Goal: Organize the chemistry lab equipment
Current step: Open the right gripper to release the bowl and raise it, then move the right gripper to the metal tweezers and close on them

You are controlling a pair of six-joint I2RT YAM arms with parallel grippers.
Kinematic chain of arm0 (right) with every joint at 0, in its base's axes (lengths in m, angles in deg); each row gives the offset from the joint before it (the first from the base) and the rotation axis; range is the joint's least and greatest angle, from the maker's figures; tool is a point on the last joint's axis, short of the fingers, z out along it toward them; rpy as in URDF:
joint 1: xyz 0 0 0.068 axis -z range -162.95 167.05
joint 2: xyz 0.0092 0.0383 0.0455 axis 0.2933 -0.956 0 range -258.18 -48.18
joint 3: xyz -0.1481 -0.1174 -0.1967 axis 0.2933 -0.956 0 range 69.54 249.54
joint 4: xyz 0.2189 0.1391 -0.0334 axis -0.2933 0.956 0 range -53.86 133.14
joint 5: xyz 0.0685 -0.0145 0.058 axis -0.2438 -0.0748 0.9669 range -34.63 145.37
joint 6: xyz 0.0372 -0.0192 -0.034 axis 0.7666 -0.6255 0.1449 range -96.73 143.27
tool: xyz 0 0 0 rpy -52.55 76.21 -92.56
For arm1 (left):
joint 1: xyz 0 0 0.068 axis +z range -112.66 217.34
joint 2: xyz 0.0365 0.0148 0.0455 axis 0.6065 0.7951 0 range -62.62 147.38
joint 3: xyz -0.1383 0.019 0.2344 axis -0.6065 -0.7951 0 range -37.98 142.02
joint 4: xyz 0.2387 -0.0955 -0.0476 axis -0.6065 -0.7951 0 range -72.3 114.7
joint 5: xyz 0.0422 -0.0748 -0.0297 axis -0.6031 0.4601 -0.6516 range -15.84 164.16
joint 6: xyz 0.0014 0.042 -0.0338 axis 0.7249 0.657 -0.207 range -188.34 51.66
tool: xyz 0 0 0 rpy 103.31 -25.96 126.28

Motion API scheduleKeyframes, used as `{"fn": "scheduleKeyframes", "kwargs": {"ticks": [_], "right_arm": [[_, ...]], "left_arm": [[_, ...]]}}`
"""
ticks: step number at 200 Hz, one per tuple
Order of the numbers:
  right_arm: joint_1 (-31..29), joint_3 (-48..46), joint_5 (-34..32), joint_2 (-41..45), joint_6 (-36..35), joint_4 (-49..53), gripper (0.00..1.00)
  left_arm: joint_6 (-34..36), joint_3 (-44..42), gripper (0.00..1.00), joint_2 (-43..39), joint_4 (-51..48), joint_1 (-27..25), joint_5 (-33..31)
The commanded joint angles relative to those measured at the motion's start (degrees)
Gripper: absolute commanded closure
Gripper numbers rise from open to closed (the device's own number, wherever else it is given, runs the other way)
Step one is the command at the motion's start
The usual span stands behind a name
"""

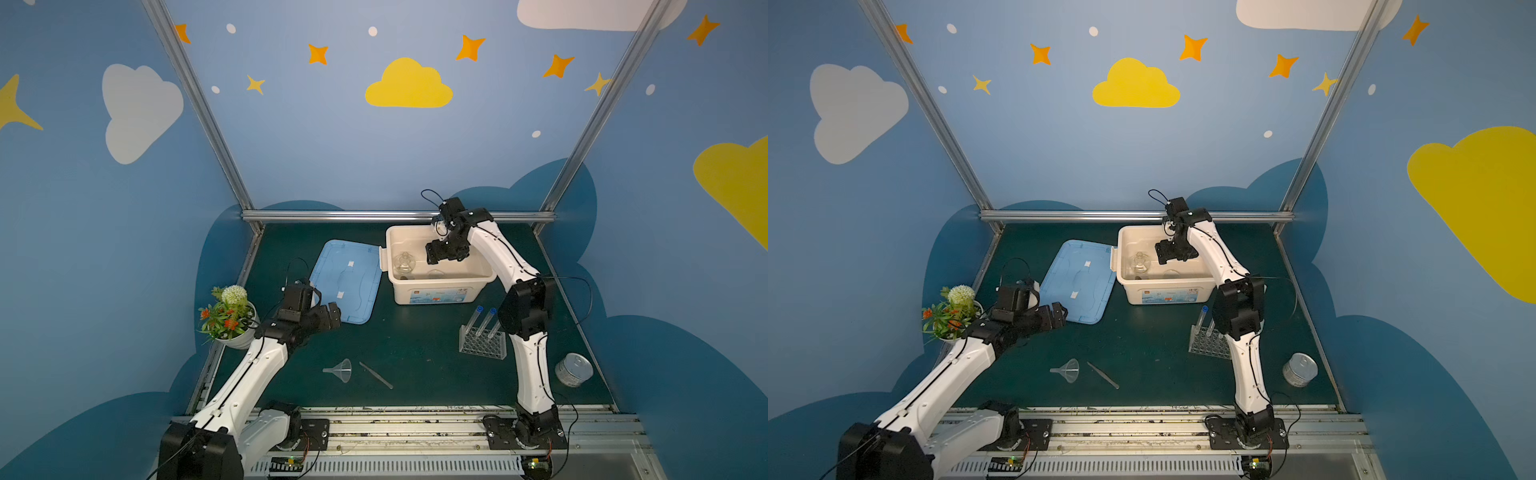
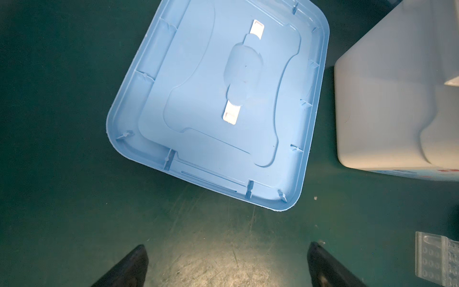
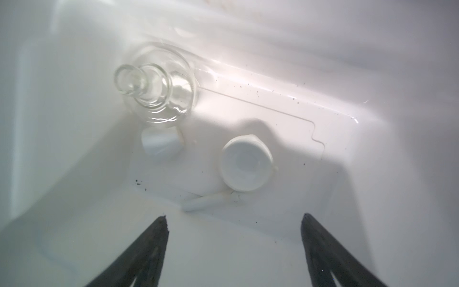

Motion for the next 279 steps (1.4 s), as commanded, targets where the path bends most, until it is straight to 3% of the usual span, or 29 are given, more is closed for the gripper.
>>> {"fn": "scheduleKeyframes", "kwargs": {"ticks": [1, 48, 98, 120, 143, 171, 181, 204, 246, 279], "right_arm": [[-0.45, -2.06, -1.02, 4.73, 0.83, -0.27, 0.16], [-3.44, -7.64, -5.13, 13.7, -0.4, -2.31, 0.18], [-14.39, -24.24, -11.27, 27.76, -3.56, -9.87, 0.19], [-19.98, -34.26, -9.38, 34.7, -4.17, -15.87, 0.2], [-25.87, -47.61, -2.06, 41.57, -7.5, -28.11, 0.22], [-32.82, -62.56, 4.37, 46.43, 1.06, -43.54, 0.24], [-34.71, -66.43, 6.3, 46.59, 3.67, -47.4, 0.24], [-39.35, -68.78, 1.92, 43.78, 3.16, -46.66, 0.27], [-44.41, -63.91, -4.7, 34.64, 6.68, -37.88, 0.3], [-47.37, -60.21, -7.39, 26.97, 5.26, -34.73, 0.34]], "left_arm": [[-1.21, -0.94, 0.0, -1.31, -0.43, -0.11, -1.18], [-2.58, -1.61, 0.0, -1.5, -0.86, 0.12, -2.48], [-3.93, -2.69, 0.0, -3.72, -1.71, 0.8, -4.72], [-4.5, -3.3, 0.0, -4.22, -1.74, 1.25, -4.76], [-5.86, -3.76, 0.0, -4.89, -2.26, 1.76, -6.77], [-6.97, -4.79, 0.0, -7.22, -2.34, 2.72, -8.76], [-7.02, -5.23, 0.0, -7.77, -2.26, 3.08, -8.64], [-7.5, -5.96, 0.0, -7.83, -2.05, 3.61, -8.24], [-8.17, -6.4, 0.0, -7.4, -1.5, 3.94, -7.39], [-8.15, -6.67, 0.0, -8.36, -1.65, 4.05, -7.47]]}}
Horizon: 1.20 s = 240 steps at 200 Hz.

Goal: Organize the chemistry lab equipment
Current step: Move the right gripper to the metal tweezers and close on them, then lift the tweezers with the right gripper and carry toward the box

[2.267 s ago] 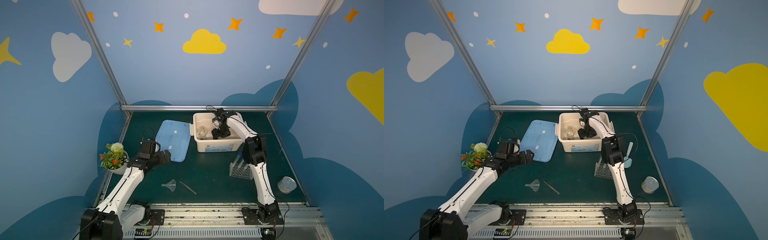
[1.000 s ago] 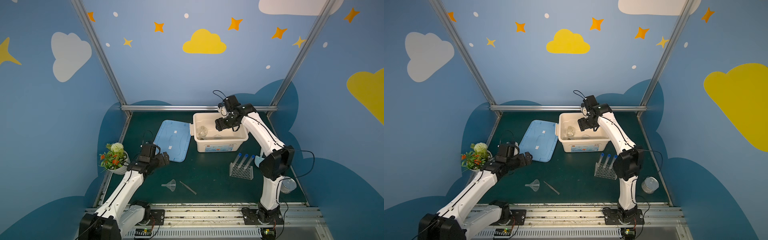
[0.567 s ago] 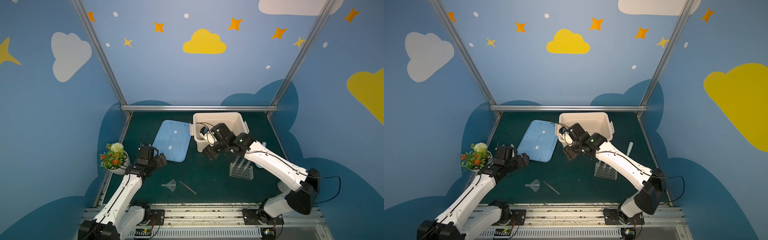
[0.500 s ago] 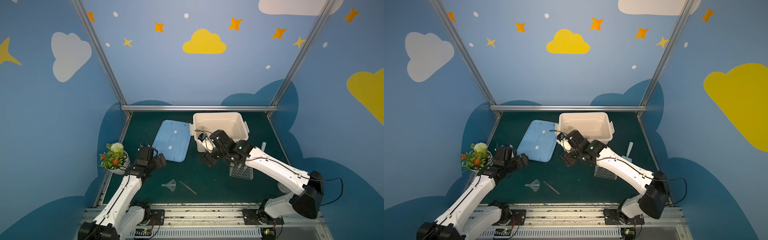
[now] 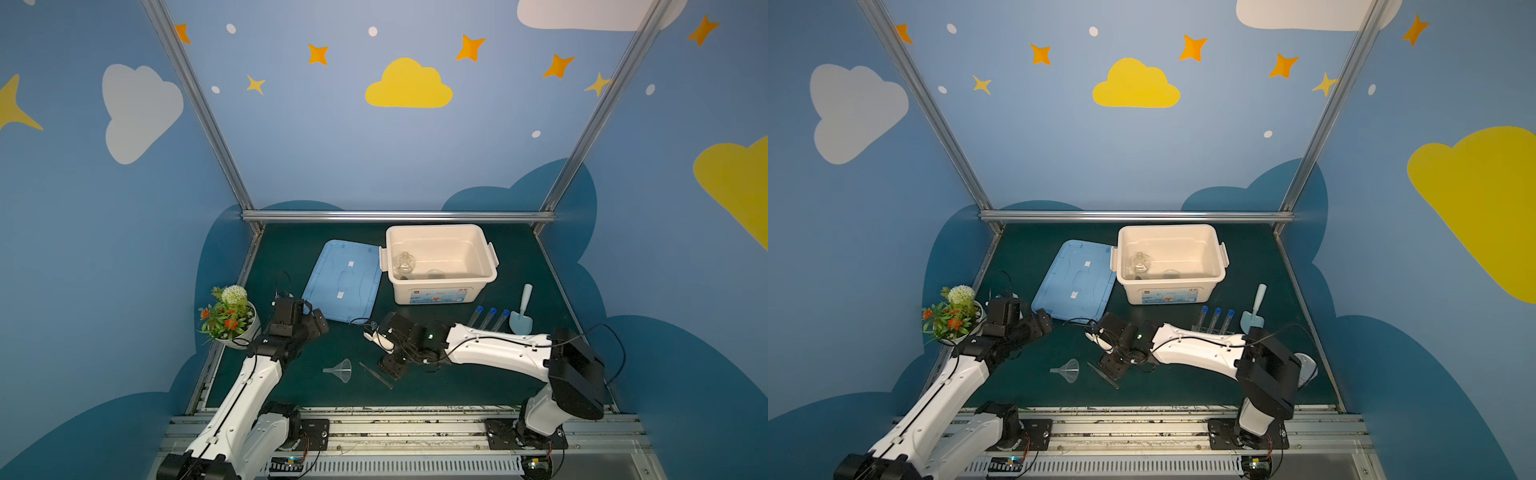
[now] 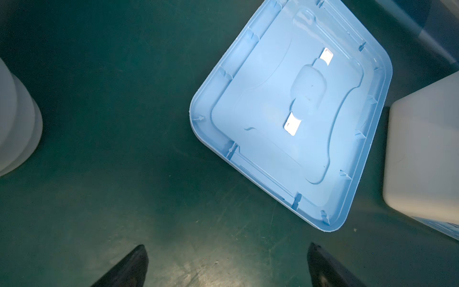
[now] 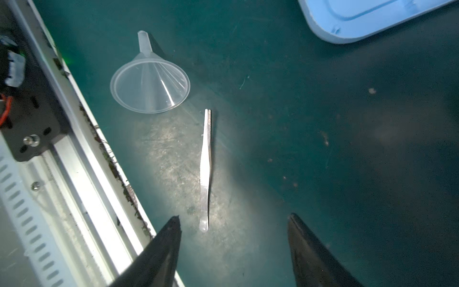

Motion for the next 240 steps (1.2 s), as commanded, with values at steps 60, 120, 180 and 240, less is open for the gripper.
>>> {"fn": "scheduleKeyframes", "kwargs": {"ticks": [60, 120, 180, 240], "right_arm": [[-3.27, 4.22, -3.08, -9.09, -0.01, 3.42, 0.36], [-3.49, 8.51, -3.17, -14.84, -1.21, 4.66, 0.42], [-4.12, 11.14, -5.12, -18.42, -2.65, 8.4, 0.54], [-4.69, 10.13, -7.36, -18.78, -4.09, 10.08, 0.7]], "left_arm": [[-0.36, -0.5, 0.0, -1.93, -1.05, 0.5, -0.67], [-0.39, -0.59, 0.0, -2.8, -1.46, 0.52, -0.66], [-0.03, -0.54, 0.0, -2.65, -1.46, 0.59, -0.74], [0.23, -0.41, 0.0, -3.56, -1.97, 0.64, -1.28]]}}
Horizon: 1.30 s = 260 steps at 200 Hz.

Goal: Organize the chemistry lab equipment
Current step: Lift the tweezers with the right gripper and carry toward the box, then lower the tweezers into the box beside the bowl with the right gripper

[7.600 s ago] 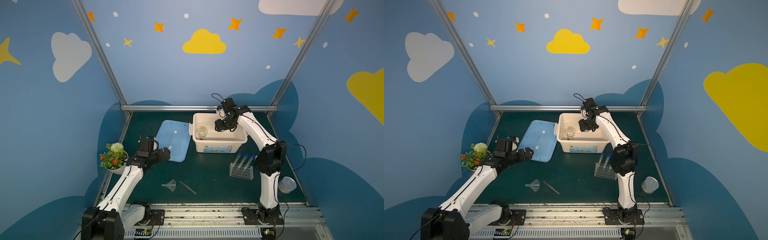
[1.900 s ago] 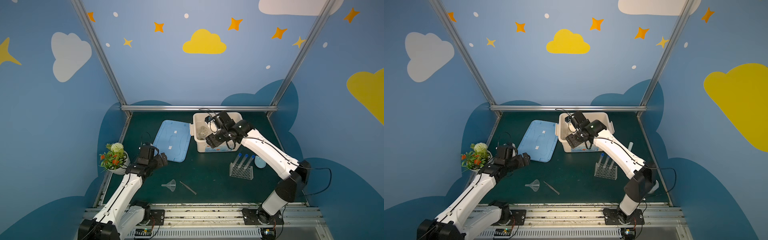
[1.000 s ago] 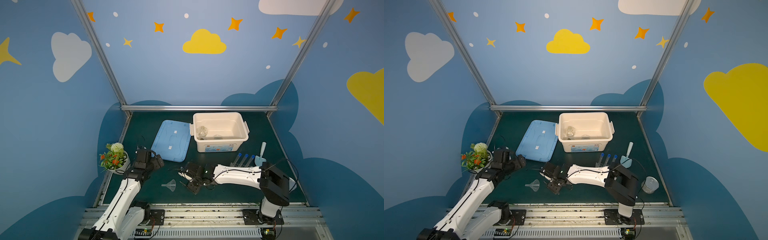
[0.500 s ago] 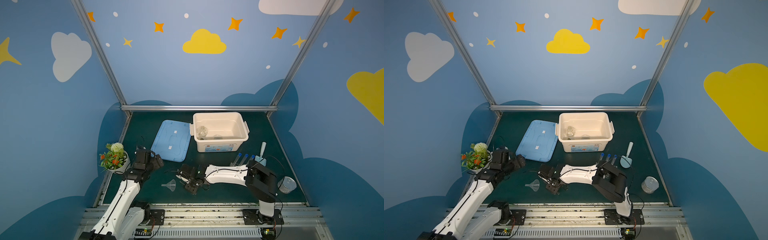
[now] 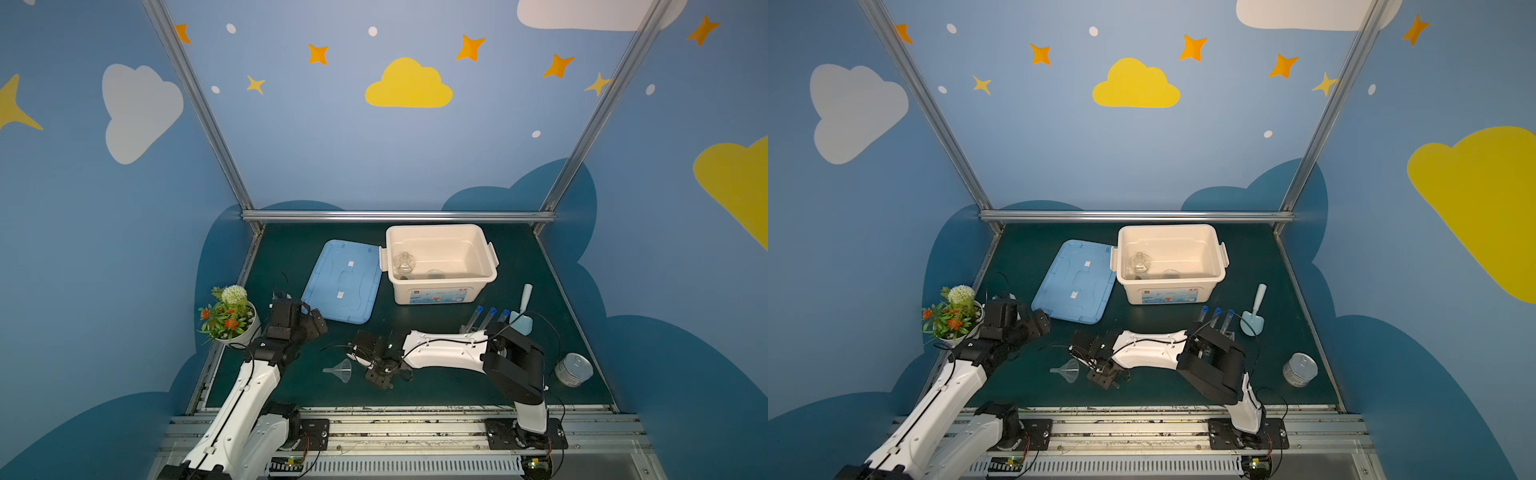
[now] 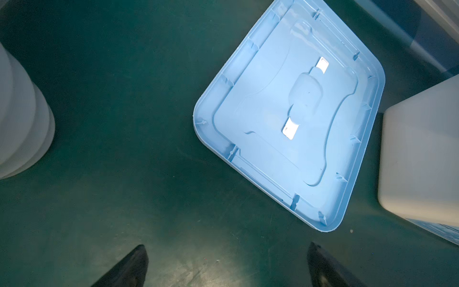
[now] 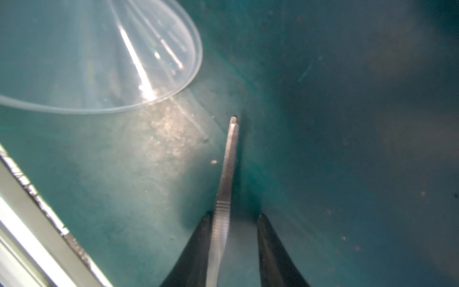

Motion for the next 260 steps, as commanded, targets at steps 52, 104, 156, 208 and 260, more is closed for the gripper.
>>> {"fn": "scheduleKeyframes", "kwargs": {"ticks": [52, 104, 156, 208, 260], "right_arm": [[-0.05, -1.38, -2.77, -0.61, -1.18, 3.81, 0.91], [0.86, -1.21, -2.79, 2.06, -0.62, 3.79, 1.0], [3.4, 0.88, -2.85, 9.12, -1.94, 5.64, 1.0], [10.58, 8.47, -3.56, 17.34, -5.5, 11.54, 1.0], [24.75, 10.63, -1.19, 25.16, -12.15, 8.82, 1.0]], "left_arm": [[0.31, -0.41, 0.0, -1.07, -1.08, 0.44, -0.85], [0.28, -0.41, 0.0, -0.98, -1.01, 0.44, -0.68], [0.71, -0.5, 0.0, -0.72, -0.51, 0.44, 0.03], [1.03, -0.24, 0.0, -0.06, -0.15, 0.44, 0.9], [1.11, -0.33, 0.0, 0.53, 0.56, 0.43, 1.59]]}}
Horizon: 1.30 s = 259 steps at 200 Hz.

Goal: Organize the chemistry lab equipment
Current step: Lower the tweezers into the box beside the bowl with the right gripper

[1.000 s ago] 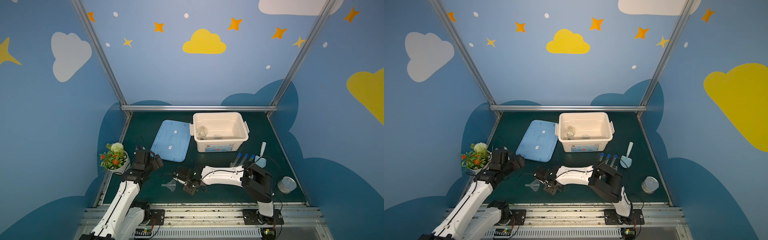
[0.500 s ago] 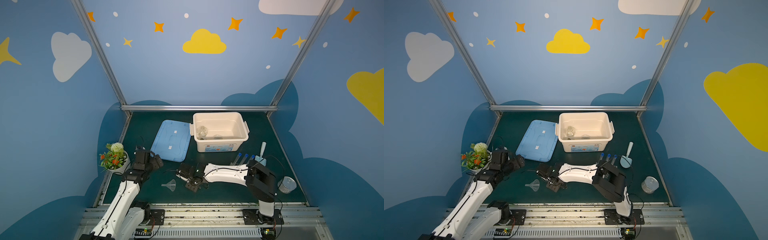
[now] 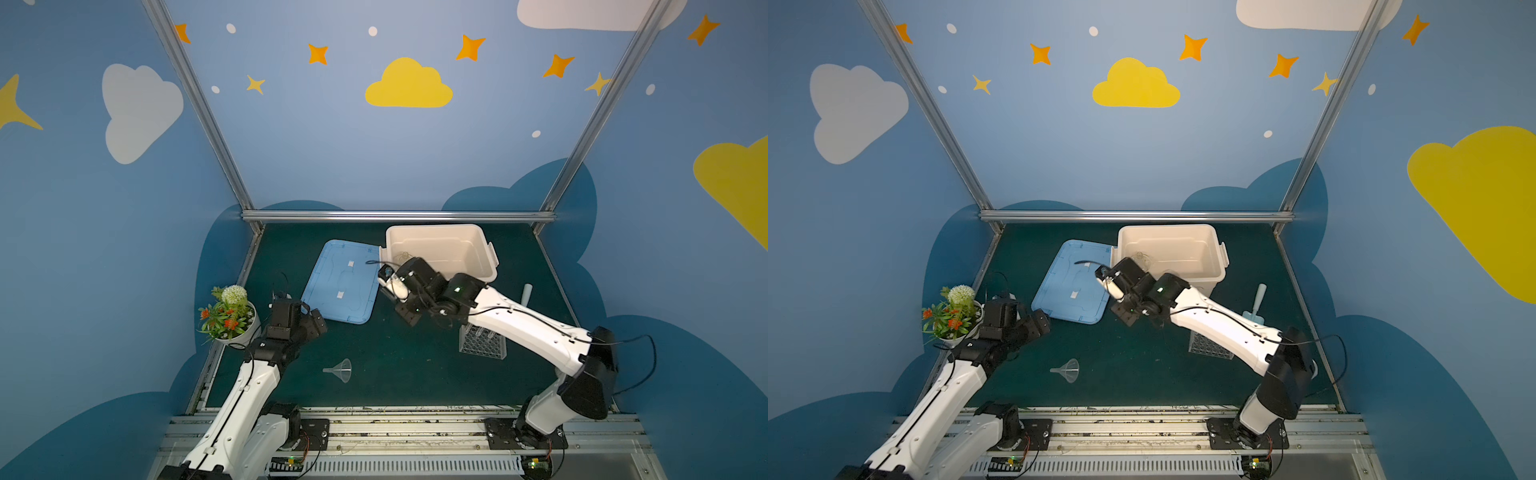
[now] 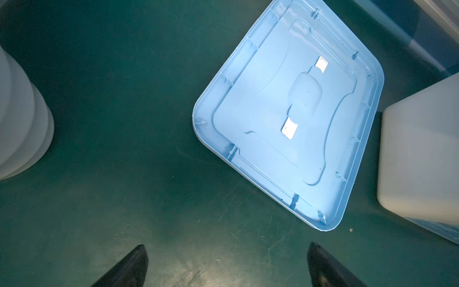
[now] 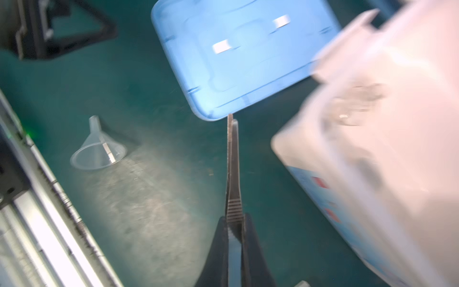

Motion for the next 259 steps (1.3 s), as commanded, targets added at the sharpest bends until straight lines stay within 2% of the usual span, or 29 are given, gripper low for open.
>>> {"fn": "scheduleKeyframes", "kwargs": {"ticks": [1, 32, 44, 99, 116, 204, 240, 259], "right_arm": [[5.52, 2.14, 0.61, 2.17, -3.61, 0.67, 1.0], [15.87, 9.56, 1.11, -2.0, -3.5, 6.19, 1.0], [18.89, 12.25, -1.0, -4.72, -3.55, 8.14, 1.0], [30.28, 17.84, -2.43, -14.69, -1.48, 11.0, 1.0], [33.13, 18.65, -1.07, -17.44, -0.06, 11.1, 1.0], [36.23, 27.57, 0.82, -32.47, 1.92, 16.74, 1.0], [36.34, 35.29, 0.3, -38.69, 2.67, 24.13, 1.0], [36.68, 36.26, 0.91, -40.26, 3.05, 26.06, 1.0]], "left_arm": [[0.68, -0.3, 0.0, 0.39, 0.47, 0.2, 0.95], [0.58, -0.4, 0.0, 0.95, 1.24, 0.14, 1.43], [0.5, -0.31, 0.0, 1.23, 1.27, 0.13, 1.58], [0.76, -0.32, 0.0, 0.72, 1.0, 0.12, 1.22], [0.78, -0.48, 0.0, 0.88, 1.4, 0.11, 1.22], [0.96, -0.83, 0.0, 1.06, 2.13, 0.19, 1.19], [0.92, -0.66, 0.0, 1.78, 2.29, 0.2, 1.59], [0.88, -0.88, 0.0, 1.53, 2.39, 0.2, 1.48]]}}
